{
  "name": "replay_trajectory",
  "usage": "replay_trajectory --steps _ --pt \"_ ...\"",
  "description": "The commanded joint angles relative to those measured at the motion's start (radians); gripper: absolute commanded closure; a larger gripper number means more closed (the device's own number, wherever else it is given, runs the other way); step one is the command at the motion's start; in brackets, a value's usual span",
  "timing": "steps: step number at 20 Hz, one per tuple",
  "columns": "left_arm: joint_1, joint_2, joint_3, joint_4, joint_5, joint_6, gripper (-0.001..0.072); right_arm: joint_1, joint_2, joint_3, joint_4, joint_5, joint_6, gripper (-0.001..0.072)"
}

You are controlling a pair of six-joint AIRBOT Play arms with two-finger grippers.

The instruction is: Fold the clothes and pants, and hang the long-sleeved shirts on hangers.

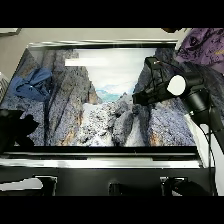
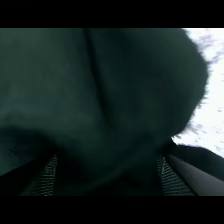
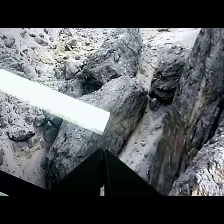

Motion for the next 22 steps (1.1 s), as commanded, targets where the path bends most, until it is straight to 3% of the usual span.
replay_trajectory --steps 1,3,4,5,6,10,13,16,20,22 --pt "0.006 -0.087 -0.002 -0.002 0.055 -0.001 -0.0013 0.001 0.0 0.0 0.0 -0.001 0.0 0.0677" --pt "0.006 -0.104 -0.002 -0.003 0.051 -0.002 -0.0013 0.001 0.0 0.0 0.0 -0.002 0.001 0.0675" --pt "0.006 -0.105 -0.001 -0.006 0.04 -0.004 0.0076 0.001 0.0 0.0 0.0 -0.001 0.001 0.0655" --pt "0.006 -0.102 0.002 -0.02 0.01 -0.003 0.0502 0.001 0.0 0.0 0.0 -0.001 0.001 0.0616" --pt "0.006 -0.095 0.006 -0.041 -0.017 0.0 0.0691 0.001 0.0 0.0 0.001 -0.001 0.001 0.0619" --pt "-0.037 -0.008 0.007 -0.144 -0.125 0.0 0.0692 0.001 0.0 0.0 0.003 0.003 0.001 0.0619" --pt "-0.167 0.118 0.007 -0.217 -0.184 -0.003 0.0692 0.001 0.0 0.0 0.002 0.003 0.001 0.0619" --pt "-0.378 0.239 0.007 -0.338 -0.2 -0.026 0.0692 0.001 0.006 0.0 -0.002 0.004 0.0 0.0618" --pt "-0.727 0.285 0.007 -0.465 -0.169 -0.144 0.0692 0.001 0.02 0.002 -0.028 0.04 0.0 0.0618" --pt "-0.91 0.268 0.007 -0.466 -0.093 -0.217 0.0691 0.001 0.032 0.002 -0.066 0.088 0.0 0.0618"
